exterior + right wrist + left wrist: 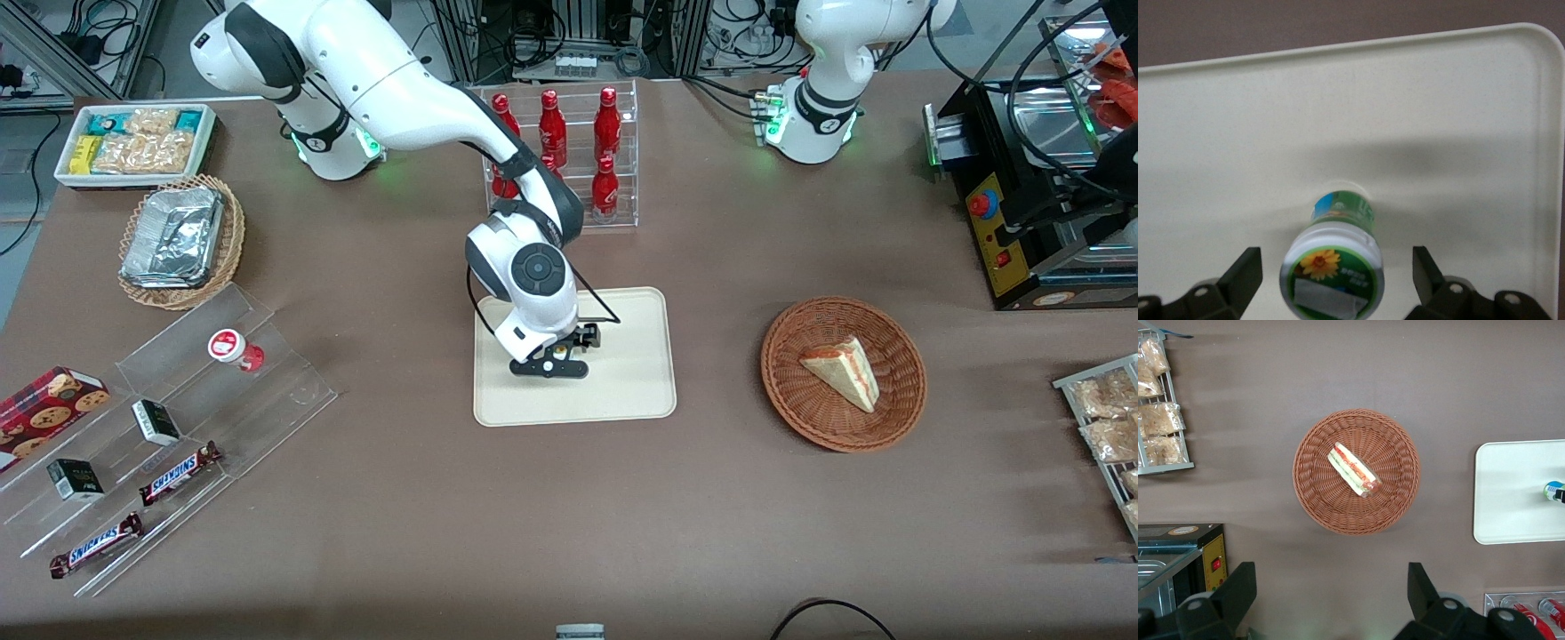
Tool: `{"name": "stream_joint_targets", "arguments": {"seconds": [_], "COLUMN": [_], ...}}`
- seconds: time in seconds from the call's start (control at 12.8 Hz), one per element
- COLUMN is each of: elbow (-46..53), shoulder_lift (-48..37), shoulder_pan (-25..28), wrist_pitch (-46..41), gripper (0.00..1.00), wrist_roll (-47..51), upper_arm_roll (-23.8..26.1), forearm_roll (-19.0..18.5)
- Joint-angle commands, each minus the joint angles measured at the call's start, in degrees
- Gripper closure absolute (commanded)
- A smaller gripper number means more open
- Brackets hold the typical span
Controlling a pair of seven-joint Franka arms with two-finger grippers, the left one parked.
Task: Place green gum on tray
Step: 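Lower the gum bottle onto the tray and open the right gripper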
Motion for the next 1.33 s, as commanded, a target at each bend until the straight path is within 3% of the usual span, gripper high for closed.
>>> {"name": "stream_joint_targets", "arguments": {"seconds": [0.0, 0.62, 1.25], "elbow": [0.83, 0.74, 0.83], "shoulder_lift": [-1.39, -6.49, -14.39], "shoulder_pan": [-0.27, -0.71, -10.97], "wrist_pitch": [-3.15, -9.21, -23.62], "gripper": [0.0, 0.0, 0.0], "wrist_roll": [-0.28, -0.45, -14.41], "upper_arm_roll": [0.16, 0.07, 0.33], "forearm_roll": [-0.87, -0.6, 0.19]}}
